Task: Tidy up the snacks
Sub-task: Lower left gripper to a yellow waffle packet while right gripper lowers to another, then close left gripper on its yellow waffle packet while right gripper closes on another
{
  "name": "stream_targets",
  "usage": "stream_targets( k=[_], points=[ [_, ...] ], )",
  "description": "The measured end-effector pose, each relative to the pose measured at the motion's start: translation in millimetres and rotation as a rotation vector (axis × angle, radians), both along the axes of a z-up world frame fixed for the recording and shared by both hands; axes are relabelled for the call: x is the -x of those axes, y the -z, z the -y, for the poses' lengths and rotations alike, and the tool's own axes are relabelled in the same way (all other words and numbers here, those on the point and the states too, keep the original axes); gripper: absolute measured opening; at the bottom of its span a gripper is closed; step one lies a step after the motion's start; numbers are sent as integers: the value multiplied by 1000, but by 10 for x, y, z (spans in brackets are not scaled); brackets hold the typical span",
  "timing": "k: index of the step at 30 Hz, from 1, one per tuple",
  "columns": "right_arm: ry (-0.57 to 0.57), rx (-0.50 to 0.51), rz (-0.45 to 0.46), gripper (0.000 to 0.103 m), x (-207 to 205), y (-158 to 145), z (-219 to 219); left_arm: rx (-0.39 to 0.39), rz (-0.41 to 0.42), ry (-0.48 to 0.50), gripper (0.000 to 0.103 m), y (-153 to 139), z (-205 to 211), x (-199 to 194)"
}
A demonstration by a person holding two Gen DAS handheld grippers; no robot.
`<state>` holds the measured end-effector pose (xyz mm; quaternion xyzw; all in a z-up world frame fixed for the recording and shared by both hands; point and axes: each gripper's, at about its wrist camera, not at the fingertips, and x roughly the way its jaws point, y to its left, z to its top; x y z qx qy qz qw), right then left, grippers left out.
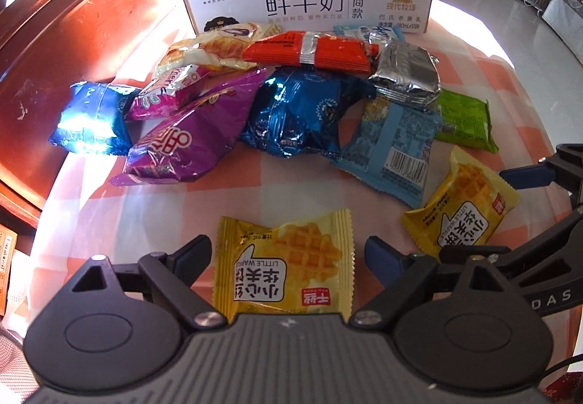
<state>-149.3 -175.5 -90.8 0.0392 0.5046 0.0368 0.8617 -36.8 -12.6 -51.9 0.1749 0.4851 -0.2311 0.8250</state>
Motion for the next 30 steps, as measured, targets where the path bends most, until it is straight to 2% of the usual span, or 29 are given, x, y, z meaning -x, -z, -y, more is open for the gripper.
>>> stream_targets(
  k=[2, 10, 15, 19, 23, 26, 27, 30],
  points=[
    [0, 10, 5, 98, -18, 13, -12, -23, -1, 8, 91, 50, 9, -2],
    [2, 27, 8, 99, -44, 27, -22, -16, 0, -6, 102, 111, 1, -8],
    [1, 21, 1, 99, -35, 32, 2, -4, -33, -14, 103, 135, -4, -26],
    [-23, 35, 4, 99, -30, 36, -12, -20, 10, 30, 103, 132, 25, 34],
    [-37, 37, 18, 96, -13, 30, -27, -18, 15, 38, 102, 130, 30, 45],
    [-55, 34, 36, 86, 9, 2, -41, 15, -4, 58, 91, 105, 20, 47],
    [-59, 30, 41, 80, 15, -7, -39, 35, -16, 65, 82, 90, 14, 48],
    [-62, 25, 57, 63, 31, -34, -24, 29, -2, 82, 78, 76, 33, 71]
  ],
)
